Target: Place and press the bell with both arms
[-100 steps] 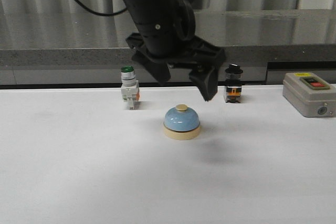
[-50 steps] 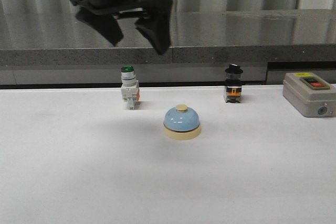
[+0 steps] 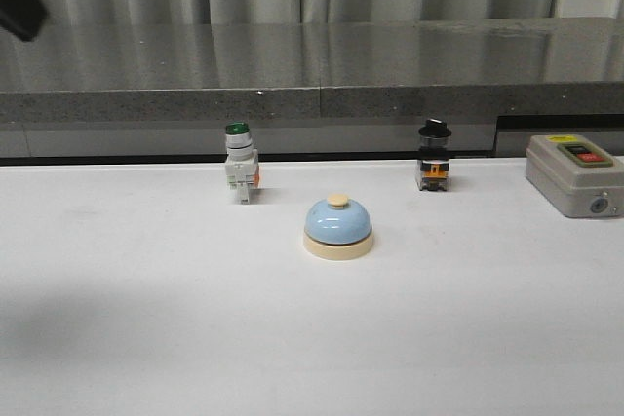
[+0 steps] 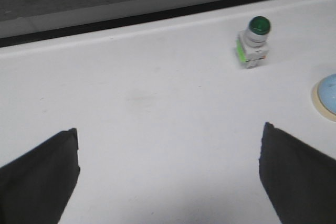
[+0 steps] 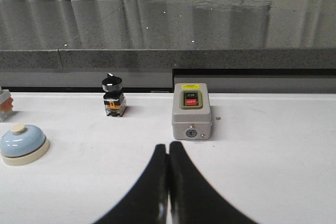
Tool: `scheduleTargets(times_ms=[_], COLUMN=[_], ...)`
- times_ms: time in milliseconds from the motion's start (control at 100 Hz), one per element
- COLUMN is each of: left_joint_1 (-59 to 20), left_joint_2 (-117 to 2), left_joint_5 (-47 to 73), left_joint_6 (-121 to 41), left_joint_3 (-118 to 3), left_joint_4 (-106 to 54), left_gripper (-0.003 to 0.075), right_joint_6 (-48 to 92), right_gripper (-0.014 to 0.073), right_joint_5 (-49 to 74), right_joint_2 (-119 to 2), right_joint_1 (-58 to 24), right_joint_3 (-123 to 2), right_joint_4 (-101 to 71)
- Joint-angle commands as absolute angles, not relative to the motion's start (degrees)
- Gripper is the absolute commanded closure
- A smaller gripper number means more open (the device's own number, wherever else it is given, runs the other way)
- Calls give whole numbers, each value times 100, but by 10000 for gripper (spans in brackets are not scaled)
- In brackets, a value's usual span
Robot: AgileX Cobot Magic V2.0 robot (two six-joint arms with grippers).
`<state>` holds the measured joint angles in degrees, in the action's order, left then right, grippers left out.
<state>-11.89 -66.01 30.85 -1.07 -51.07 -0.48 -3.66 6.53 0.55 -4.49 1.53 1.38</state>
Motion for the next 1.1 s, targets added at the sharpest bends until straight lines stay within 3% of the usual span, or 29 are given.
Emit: scheduleTargets(times_ms=[0,260,360,480,790,1090], left_joint_1=[-870,-566,-566,-566,-566,-566], left_joint_2=[-5898,-4165,-3648,-3229,-3053,-3053], left_joint_5=[2674,2619,2619,2619,2619,2619], left_joint_6=[-41,-41,-41,-41,-41,-41], left_joint_3=[-4846,-4066,-3909,-3881,-3881,-3881], left_joint_4=[-102,-190,-190,-190,-190,-190], left_gripper=[57,64,115,246,736,739], right_joint_6=[-340,-340,-340,-340,-340,-340], right_gripper=[654,654,654,654,654,654], right_joint_5=[164,164,164,170,170,170], right_joint_2=[141,141,141,141,141,141], right_joint_1=[-420,-420,-420,-420,-420,-420], right_joint_3=[73,73,73,73,73,73], right_joint_4=[173,173,173,173,173,173])
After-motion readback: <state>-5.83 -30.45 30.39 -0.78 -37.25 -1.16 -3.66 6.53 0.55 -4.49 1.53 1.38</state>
